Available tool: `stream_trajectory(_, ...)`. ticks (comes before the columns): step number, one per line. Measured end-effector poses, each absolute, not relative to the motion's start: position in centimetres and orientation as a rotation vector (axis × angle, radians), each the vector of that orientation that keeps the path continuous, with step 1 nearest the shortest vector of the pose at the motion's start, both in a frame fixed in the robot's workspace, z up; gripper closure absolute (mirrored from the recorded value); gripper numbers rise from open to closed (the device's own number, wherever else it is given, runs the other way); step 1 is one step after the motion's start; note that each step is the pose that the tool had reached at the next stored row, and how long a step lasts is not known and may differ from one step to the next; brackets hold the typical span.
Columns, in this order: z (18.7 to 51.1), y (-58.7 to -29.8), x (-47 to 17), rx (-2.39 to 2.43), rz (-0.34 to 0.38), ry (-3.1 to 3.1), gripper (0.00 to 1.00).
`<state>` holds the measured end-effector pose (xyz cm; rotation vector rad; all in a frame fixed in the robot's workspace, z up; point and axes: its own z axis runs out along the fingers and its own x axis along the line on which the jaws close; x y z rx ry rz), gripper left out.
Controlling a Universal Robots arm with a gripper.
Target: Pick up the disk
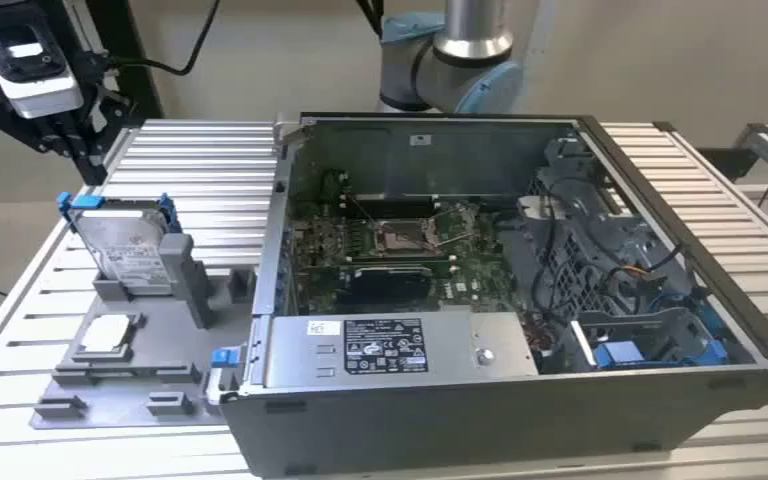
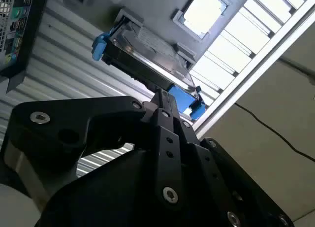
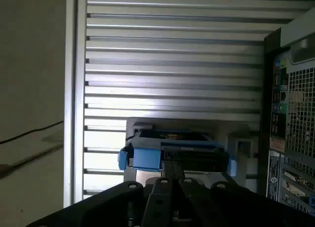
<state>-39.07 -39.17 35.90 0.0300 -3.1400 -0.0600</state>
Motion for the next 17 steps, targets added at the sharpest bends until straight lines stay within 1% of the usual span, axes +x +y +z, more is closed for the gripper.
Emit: stream_trajectory(17,35.9,-39.17,-39.78,0.03,-0.06,-3.14,1.0)
